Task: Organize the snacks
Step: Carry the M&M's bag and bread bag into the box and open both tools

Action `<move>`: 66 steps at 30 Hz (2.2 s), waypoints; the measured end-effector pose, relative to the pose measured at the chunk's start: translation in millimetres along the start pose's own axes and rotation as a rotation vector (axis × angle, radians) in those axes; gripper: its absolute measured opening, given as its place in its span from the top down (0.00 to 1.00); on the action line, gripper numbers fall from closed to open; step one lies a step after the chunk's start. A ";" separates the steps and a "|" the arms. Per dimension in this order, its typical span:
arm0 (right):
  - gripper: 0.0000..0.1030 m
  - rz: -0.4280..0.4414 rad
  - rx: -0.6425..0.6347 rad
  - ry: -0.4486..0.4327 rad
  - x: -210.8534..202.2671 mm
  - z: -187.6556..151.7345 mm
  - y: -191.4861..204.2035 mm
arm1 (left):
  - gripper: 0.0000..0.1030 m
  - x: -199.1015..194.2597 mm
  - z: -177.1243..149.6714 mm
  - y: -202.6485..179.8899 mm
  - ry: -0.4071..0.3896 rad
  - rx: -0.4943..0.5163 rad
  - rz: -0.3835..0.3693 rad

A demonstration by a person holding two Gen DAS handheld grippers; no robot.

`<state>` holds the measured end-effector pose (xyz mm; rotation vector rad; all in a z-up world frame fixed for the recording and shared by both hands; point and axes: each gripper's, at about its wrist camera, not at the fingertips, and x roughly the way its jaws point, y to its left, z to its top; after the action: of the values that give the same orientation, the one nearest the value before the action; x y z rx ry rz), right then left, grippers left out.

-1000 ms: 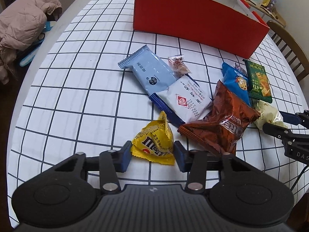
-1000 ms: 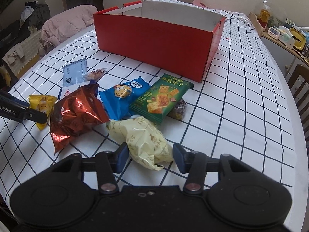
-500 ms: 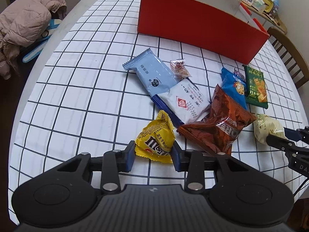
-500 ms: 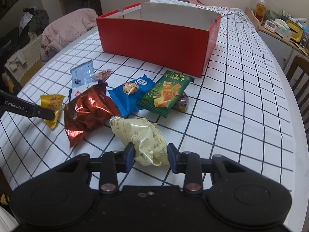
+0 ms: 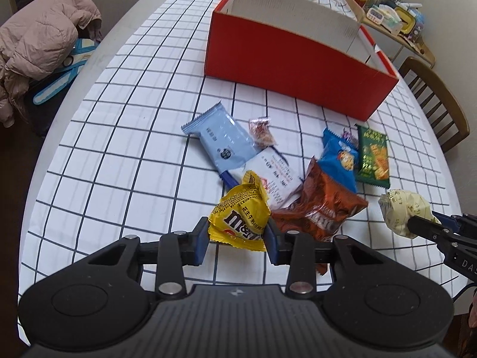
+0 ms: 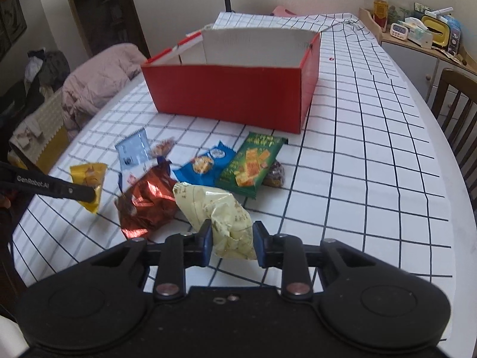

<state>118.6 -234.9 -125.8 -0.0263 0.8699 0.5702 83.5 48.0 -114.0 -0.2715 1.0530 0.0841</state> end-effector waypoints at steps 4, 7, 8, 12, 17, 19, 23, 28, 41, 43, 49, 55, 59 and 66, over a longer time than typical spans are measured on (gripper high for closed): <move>0.75 0.020 0.034 -0.031 -8.0 8.5 -0.6 | 0.64 -9.3 7.5 -3.6 -0.019 -0.006 -0.010; 0.75 0.029 0.054 -0.055 -14.1 17.6 -0.5 | 0.64 -16.7 15.7 -7.9 -0.034 -0.006 -0.023; 0.75 0.034 0.062 -0.064 -16.1 21.4 -1.1 | 0.64 -18.9 19.0 -9.4 -0.037 -0.007 -0.027; 0.75 0.038 0.077 -0.103 -22.2 38.1 -2.8 | 0.64 -25.2 34.5 -15.6 -0.046 -0.005 -0.040; 0.75 0.028 0.079 -0.151 -24.4 65.5 -6.4 | 0.64 -32.9 59.5 -23.3 -0.079 0.005 -0.057; 0.75 0.019 0.077 -0.171 -23.7 77.8 -6.9 | 0.64 -35.1 71.2 -27.7 -0.093 0.017 -0.053; 0.75 0.012 0.068 -0.211 -21.6 103.5 -7.5 | 0.64 -37.0 96.2 -35.6 -0.117 0.038 -0.040; 0.75 -0.006 0.091 -0.234 -14.3 131.8 -11.4 | 0.64 -37.4 128.5 -42.1 -0.147 0.057 -0.036; 0.75 -0.066 0.149 -0.200 30.2 188.8 -29.7 | 0.64 -9.4 211.0 -58.6 -0.160 0.114 -0.015; 0.75 -0.079 0.144 -0.191 39.4 195.9 -31.7 | 0.64 -1.1 221.3 -60.3 -0.156 0.122 -0.012; 0.75 -0.116 0.128 -0.154 71.8 213.6 -36.8 | 0.64 31.0 247.7 -60.8 -0.122 0.139 0.006; 0.75 -0.139 0.104 -0.100 105.6 226.1 -40.8 | 0.64 64.2 269.4 -55.3 -0.077 0.146 0.021; 0.75 -0.146 0.106 -0.049 127.6 231.6 -42.3 | 0.64 84.8 280.2 -55.4 -0.043 0.159 0.034; 0.75 -0.164 0.097 0.026 159.7 232.0 -40.1 | 0.64 116.7 287.7 -54.9 0.024 0.178 0.058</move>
<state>384.5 -137.6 -98.5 -0.0172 0.9106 0.3746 395.6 62.9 -71.4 -0.0811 1.0852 0.0390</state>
